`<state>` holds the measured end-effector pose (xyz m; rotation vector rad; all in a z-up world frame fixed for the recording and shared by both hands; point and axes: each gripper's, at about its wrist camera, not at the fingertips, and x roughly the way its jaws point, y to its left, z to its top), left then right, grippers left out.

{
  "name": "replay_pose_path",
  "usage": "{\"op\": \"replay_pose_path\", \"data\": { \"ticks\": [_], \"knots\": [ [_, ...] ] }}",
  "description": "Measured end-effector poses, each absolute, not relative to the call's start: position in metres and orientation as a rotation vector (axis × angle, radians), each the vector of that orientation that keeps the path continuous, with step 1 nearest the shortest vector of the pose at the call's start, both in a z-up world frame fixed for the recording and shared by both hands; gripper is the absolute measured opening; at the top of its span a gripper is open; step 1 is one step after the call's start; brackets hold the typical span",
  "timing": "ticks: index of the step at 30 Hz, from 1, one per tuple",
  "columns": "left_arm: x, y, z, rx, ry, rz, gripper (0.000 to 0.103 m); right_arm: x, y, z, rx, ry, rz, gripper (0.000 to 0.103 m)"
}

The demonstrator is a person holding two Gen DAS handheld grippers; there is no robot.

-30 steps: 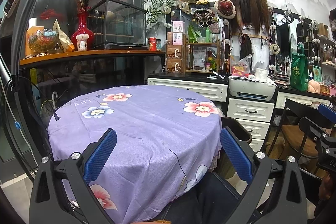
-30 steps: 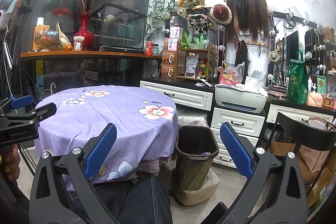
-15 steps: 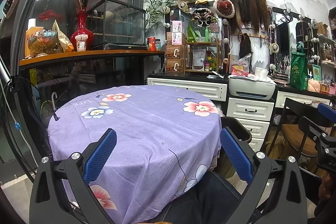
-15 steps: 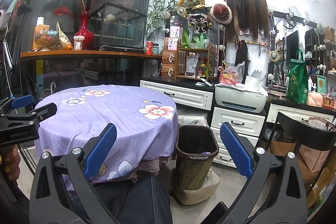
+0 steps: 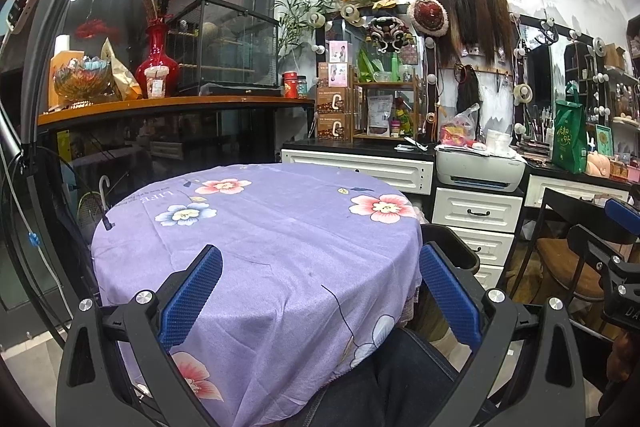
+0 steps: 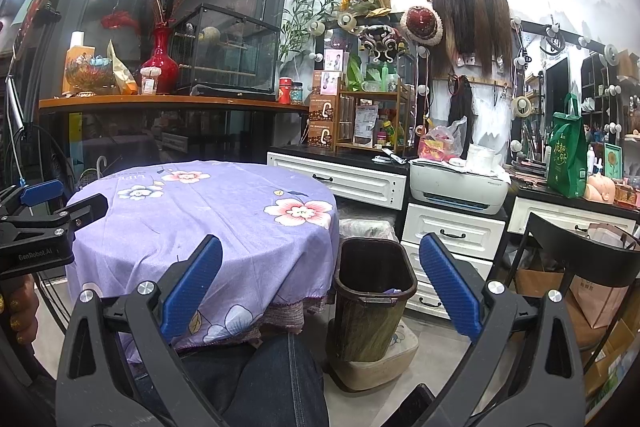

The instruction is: Collect trash

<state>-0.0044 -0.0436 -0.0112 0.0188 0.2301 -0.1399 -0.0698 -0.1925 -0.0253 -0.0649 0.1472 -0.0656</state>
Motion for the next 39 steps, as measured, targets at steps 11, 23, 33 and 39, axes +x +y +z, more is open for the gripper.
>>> {"op": "replay_pose_path", "data": {
  "ticks": [11,23,33,39],
  "knots": [
    [-0.0042,-0.0415,-0.0117,0.017,0.234,-0.145,0.098,-0.0697,-0.1928,-0.0245,-0.065,0.148,-0.065,0.097],
    [-0.0044,-0.0396,-0.0110,0.017,0.233,-0.147,0.098,-0.0696,-0.1924,-0.0248,-0.066,0.146,-0.065,0.097],
    [-0.0046,-0.0403,-0.0114,0.017,0.235,-0.148,0.098,-0.0693,-0.1928,-0.0246,-0.066,0.148,-0.065,0.097],
    [-0.0046,-0.0399,-0.0107,0.017,0.233,-0.148,0.098,-0.0693,-0.1930,-0.0238,-0.064,0.149,-0.065,0.097]
  ]
}}
